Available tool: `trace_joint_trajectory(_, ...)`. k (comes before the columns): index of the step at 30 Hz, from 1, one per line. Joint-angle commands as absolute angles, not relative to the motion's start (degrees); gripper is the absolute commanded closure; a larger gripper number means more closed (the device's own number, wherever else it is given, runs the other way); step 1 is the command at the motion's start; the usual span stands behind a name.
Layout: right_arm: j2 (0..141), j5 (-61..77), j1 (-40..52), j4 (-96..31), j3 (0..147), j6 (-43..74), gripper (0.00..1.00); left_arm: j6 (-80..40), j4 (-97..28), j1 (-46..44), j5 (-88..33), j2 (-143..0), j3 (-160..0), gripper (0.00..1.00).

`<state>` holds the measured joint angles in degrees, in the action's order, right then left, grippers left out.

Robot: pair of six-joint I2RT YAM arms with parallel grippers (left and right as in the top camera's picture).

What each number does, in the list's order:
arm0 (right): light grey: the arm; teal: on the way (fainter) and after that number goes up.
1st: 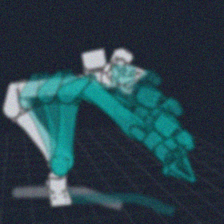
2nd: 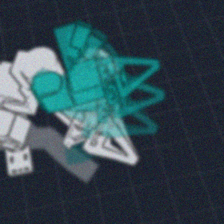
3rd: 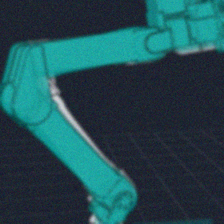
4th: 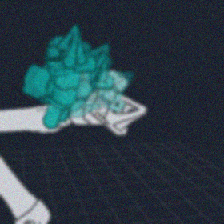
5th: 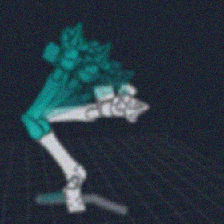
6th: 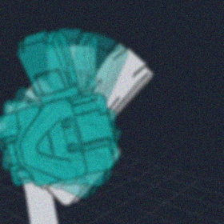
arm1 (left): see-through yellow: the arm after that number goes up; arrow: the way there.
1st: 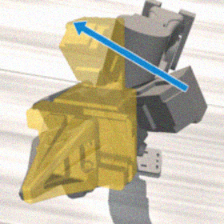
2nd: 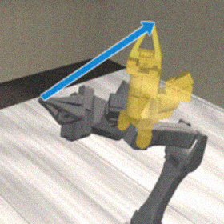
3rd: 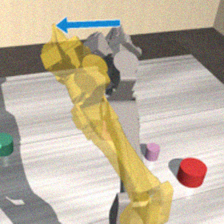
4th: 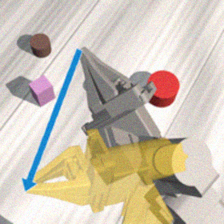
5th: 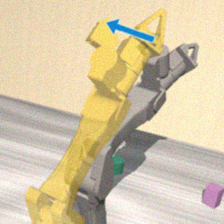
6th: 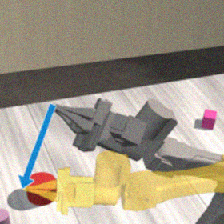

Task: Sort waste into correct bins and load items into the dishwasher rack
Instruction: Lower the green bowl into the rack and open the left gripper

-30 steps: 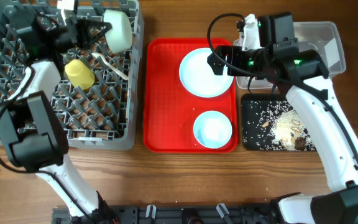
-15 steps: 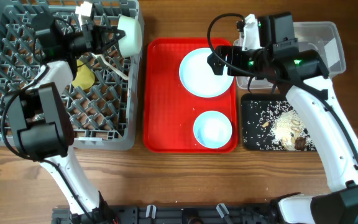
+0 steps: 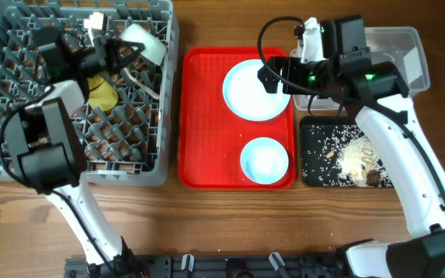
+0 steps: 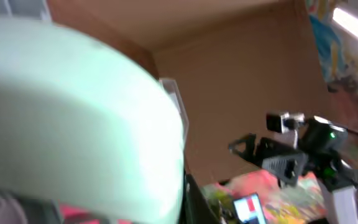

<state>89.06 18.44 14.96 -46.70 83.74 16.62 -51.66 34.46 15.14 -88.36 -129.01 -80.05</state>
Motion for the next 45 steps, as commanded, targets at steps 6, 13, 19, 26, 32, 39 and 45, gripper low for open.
trace_joint_trajectory(6,89.8,19.35,15.03,-46.54,83.66,16.93,0.0,-51.24,34.17,16.43,-90.39,-131.04,-80.16,0.94)
trace_joint_trajectory(13,89.8,19.35,15.03,-46.54,83.66,16.95,0.0,-53.04,35.22,16.73,-90.39,-131.02,-80.16,0.79)
trace_joint_trajectory(19,89.8,19.35,15.03,-46.54,83.66,16.93,0.0,-59.46,35.9,18.17,-90.39,-129.47,-80.16,0.01)
trace_joint_trajectory(26,89.8,19.35,15.03,-46.54,83.66,16.95,0.0,-62.24,38.44,18.11,-90.19,-118.87,-80.16,0.0)
trace_joint_trajectory(32,89.8,19.35,15.03,-46.54,83.66,16.93,0.0,-62.24,38.44,18.17,-89.47,-110.06,-80.16,0.0)
trace_joint_trajectory(39,89.8,19.35,15.03,-46.54,83.66,16.95,0.0,-57.17,34.2,16.88,-89.56,-109.51,-79.66,0.0)
trace_joint_trajectory(45,89.8,19.35,15.03,-46.54,83.66,16.95,0.0,-56.9,33.54,18.57,-89.54,-109.54,-79.61,0.0)
